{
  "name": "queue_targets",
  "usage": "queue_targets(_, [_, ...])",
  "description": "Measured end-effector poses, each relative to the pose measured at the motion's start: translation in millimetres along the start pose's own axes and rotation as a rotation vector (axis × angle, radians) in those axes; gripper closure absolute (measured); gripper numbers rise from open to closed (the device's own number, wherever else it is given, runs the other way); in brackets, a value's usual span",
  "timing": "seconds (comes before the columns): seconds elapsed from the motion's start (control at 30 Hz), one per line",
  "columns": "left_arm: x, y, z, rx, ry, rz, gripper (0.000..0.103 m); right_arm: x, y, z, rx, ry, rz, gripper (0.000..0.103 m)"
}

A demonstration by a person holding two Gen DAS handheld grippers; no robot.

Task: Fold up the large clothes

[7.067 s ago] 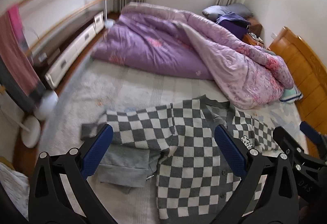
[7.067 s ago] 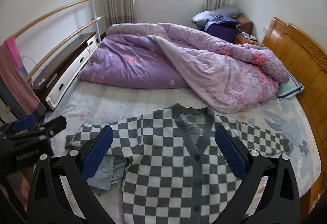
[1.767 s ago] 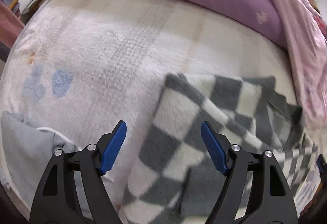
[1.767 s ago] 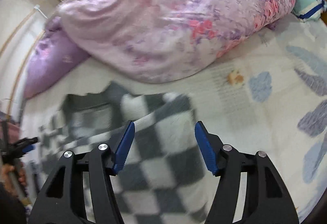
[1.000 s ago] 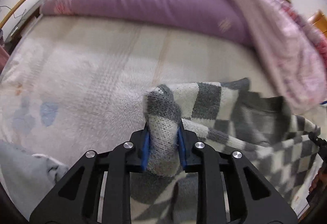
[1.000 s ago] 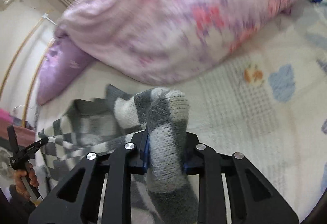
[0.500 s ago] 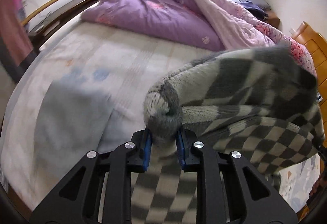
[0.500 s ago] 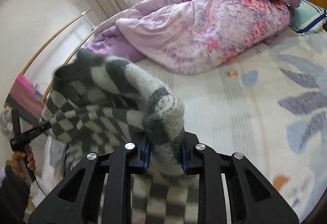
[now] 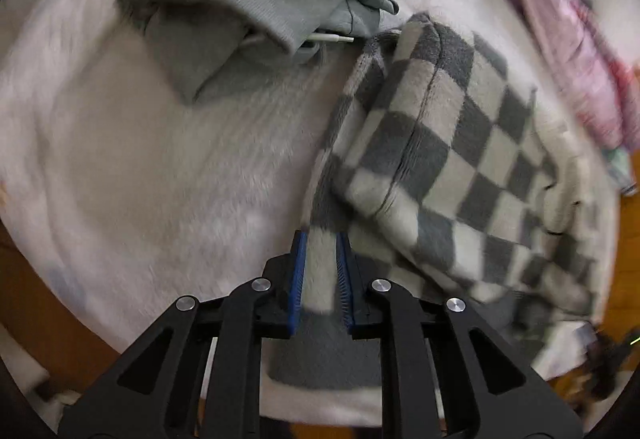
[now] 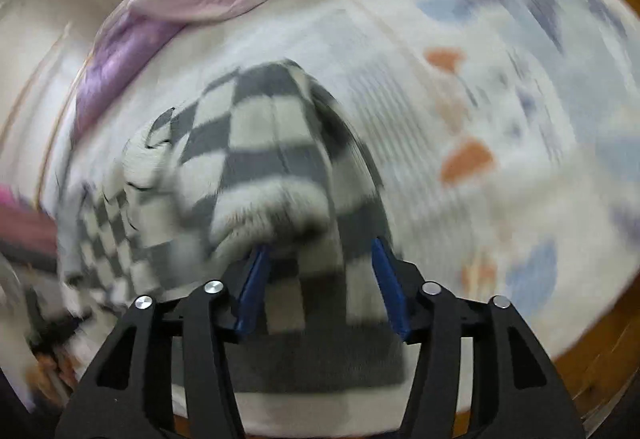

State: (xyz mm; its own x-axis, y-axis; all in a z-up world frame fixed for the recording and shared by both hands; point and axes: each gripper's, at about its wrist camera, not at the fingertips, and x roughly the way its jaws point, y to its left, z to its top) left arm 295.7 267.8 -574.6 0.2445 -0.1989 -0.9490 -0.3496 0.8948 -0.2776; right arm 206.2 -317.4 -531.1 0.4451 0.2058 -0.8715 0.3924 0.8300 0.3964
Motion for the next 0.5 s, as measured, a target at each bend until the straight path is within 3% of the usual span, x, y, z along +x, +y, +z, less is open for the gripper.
queue_targets(0.07, [-10, 0, -2, -0.012, -0.036, -0.045, 0.077, -16, -12, -15, 0.152, -0.064, 0.077, 0.037])
queue_targets(0.13, [-17, -6, -1, -0.048, -0.086, -0.125, 0.022, -21, -18, -19, 0.268, -0.112, 0.169, 0.029])
queue_targets(0.17, [-18, -9, 0, -0.074, -0.115, -0.152, 0.016, -20, -20, -19, 0.331, -0.126, 0.212, 0.028])
queue_targets(0.23, [-11, -21, 11, -0.087, -0.127, -0.168, 0.016, -12, -21, -16, 0.394, -0.135, 0.269, 0.028])
queue_targets(0.37, [33, -39, 26, -0.054, -0.088, 0.004, 0.016, 27, -20, 9, 0.476, -0.111, 0.352, 0.028])
queue_targets(0.4, [41, -39, 30, -0.045, -0.068, 0.019, 0.018, 36, -22, 14, 0.491, -0.097, 0.363, 0.034])
queue_targets(0.43, [51, -41, 32, -0.041, -0.039, 0.028, 0.032, 45, -24, 20, 0.503, -0.088, 0.338, 0.044])
queue_targets(0.47, [54, -41, 33, -0.034, -0.029, 0.026, 0.050, 50, -26, 23, 0.497, -0.076, 0.333, 0.066])
queue_targets(0.5, [56, -45, 34, -0.012, -0.018, 0.028, 0.073, 54, -23, 28, 0.465, -0.053, 0.325, 0.074])
